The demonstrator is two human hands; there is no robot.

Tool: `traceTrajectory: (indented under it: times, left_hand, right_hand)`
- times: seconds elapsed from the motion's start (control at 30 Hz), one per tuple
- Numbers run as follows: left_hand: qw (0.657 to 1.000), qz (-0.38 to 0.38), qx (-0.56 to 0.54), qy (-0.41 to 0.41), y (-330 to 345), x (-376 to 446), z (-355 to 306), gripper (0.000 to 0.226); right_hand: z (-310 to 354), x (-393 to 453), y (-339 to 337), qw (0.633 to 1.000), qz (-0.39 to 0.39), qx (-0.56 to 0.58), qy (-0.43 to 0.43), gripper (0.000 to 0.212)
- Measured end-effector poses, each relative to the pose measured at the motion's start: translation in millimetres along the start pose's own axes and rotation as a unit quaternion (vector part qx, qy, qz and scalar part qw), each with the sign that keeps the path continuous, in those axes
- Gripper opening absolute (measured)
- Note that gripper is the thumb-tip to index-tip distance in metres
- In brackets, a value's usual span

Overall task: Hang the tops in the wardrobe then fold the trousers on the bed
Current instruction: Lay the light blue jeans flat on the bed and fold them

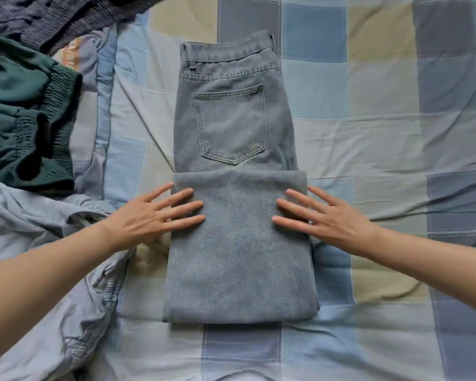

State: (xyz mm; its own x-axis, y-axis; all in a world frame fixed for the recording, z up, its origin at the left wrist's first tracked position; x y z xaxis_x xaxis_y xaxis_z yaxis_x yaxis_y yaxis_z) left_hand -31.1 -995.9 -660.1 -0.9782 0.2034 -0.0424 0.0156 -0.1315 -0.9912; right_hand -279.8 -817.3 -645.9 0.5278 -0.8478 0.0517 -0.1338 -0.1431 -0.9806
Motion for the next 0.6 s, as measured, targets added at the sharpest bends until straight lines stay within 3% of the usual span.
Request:
traceTrajectory:
  times: [0.07, 0.27, 0.6]
  left_hand:
    - [1.0, 0.009, 0.019, 0.002, 11, 6, 5, 0.085]
    - [1.0, -0.011, 0.014, 0.016, 33, 26, 27, 0.063]
    - [0.999, -0.006, -0.032, 0.019, 34, 37, 28, 0.055]
  right_hand:
    - [-2, 8, 18, 0.999, 0.006, -0.045, -0.026, 0.065]
    - [-19, 34, 45, 0.994, -0.042, -0.034, -0.099, 0.051]
    - [-29, 35, 48, 0.996, 0.019, 0.048, -0.076, 0.05]
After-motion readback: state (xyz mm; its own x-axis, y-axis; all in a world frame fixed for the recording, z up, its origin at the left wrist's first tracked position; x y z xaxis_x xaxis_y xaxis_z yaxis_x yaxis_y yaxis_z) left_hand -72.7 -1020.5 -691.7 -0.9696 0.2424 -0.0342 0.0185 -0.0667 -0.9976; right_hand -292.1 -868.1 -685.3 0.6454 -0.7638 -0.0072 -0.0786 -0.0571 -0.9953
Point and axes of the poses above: each hand's wrist, its own x-axis towards the middle knuckle, its own y-axis out of the palm, z = x × y, the point moved 7 cm from there along x, towards the middle knuckle, and after that the axes turned 11 degrees about -z, right-handed, at the moved point
